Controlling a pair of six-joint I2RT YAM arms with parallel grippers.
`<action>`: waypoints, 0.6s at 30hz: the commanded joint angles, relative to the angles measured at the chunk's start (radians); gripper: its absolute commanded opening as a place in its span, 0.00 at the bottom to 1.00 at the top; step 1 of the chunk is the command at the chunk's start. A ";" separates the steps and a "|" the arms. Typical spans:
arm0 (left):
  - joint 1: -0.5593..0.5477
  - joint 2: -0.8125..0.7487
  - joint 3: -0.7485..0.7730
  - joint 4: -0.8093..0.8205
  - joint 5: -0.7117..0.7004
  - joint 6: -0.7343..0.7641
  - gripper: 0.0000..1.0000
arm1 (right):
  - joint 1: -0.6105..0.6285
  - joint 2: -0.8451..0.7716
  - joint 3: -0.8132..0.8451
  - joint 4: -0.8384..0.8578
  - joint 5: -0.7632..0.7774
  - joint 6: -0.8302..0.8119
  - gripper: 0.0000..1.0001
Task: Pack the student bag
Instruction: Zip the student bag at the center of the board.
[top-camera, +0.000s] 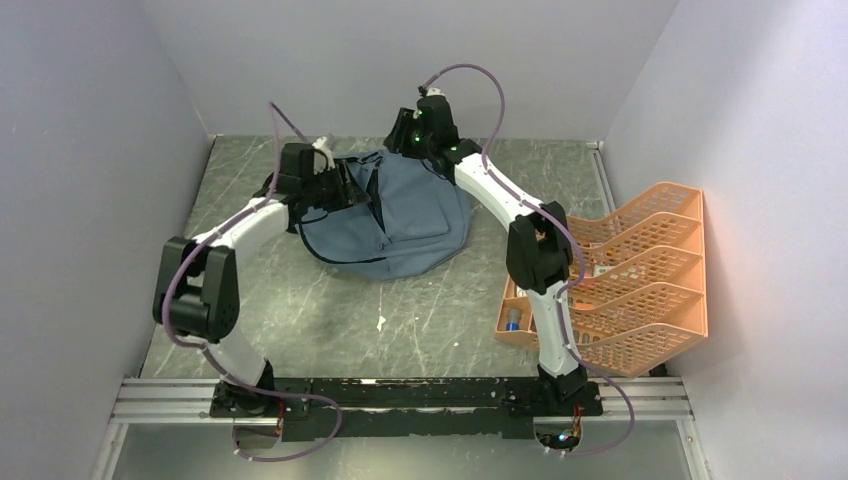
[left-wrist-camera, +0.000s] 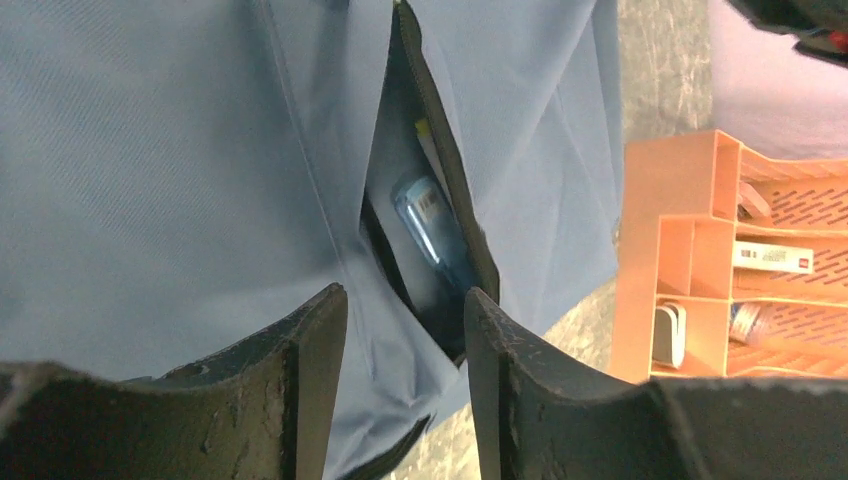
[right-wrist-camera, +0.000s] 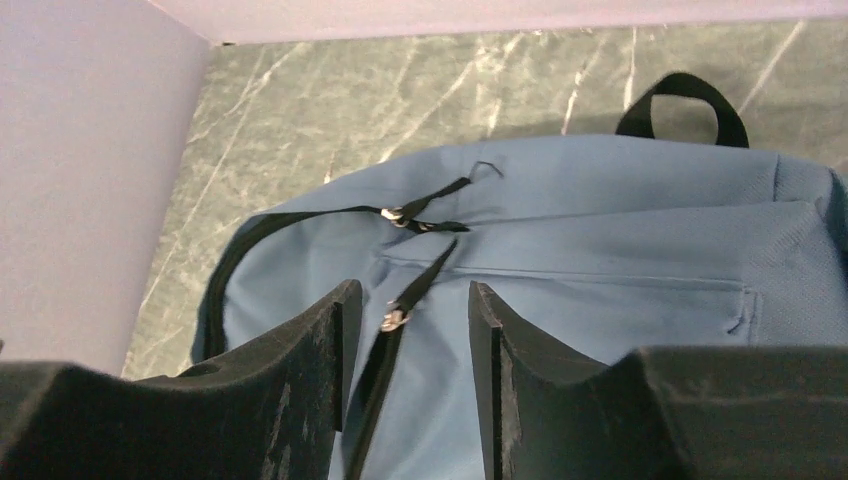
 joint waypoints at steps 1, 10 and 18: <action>-0.023 0.083 0.076 0.034 -0.129 -0.024 0.51 | -0.028 0.056 0.052 -0.020 -0.075 0.080 0.47; -0.045 0.215 0.152 0.051 -0.151 -0.021 0.50 | -0.039 0.068 0.016 0.010 -0.145 0.087 0.47; -0.085 0.277 0.252 0.077 -0.128 0.017 0.43 | -0.039 0.085 0.019 0.011 -0.163 0.097 0.47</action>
